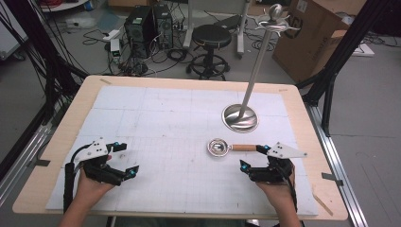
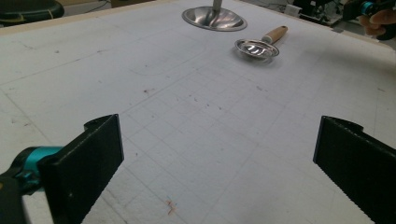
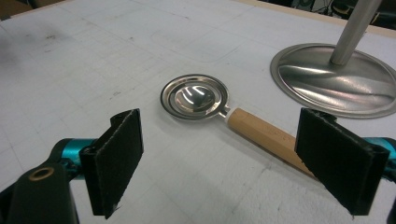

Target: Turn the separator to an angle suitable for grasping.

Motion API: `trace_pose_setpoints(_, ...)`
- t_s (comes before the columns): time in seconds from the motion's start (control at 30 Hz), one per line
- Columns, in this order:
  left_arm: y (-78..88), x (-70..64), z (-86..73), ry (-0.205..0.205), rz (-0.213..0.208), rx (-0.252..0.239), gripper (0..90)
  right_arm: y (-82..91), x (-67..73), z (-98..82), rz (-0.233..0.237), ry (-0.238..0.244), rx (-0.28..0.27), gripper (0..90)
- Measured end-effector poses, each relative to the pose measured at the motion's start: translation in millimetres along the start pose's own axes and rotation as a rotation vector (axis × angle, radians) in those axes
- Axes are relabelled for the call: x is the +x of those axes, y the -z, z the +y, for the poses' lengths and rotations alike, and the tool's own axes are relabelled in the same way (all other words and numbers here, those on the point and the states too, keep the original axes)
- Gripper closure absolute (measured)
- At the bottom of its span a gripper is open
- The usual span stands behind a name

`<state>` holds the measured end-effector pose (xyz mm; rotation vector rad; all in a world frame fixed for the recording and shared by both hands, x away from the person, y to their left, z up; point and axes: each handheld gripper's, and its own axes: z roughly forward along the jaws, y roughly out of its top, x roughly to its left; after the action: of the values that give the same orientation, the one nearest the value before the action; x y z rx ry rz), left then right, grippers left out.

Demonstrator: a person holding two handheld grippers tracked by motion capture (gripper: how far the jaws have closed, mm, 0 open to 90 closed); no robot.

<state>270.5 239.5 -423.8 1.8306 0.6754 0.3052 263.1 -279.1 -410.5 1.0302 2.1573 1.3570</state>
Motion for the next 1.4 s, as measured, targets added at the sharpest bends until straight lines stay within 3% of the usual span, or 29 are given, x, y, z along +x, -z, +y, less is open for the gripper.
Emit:
trace_pose_setpoints(0.27,-0.7,0.8,-2.8,0.001,-0.003,0.016,2.2,-4.1,-4.4,-1.7,-0.003,0.0,0.016,14.3)
trace_pose_setpoints(0.6,11.8,3.7,-5.5,-0.007,0.007,0.008,2.3,-16.0,1.7,7.8,0.004,0.034,0.057,15.0)
trace_pose_setpoints(0.77,12.6,5.3,-4.7,-0.006,0.008,0.001,2.3,-27.4,0.2,15.6,0.01,0.077,0.112,15.3)
trace_pose_setpoints(1.13,8.1,2.1,-4.2,-0.024,-0.003,0.019,2.3,-45.6,-10.0,38.1,0.028,0.122,0.197,16.9)
trace_pose_setpoints(1.4,2.1,0.2,-2.4,-0.033,-0.016,0.026,2.2,-54.3,-14.7,51.8,0.037,0.153,0.259,23.1)
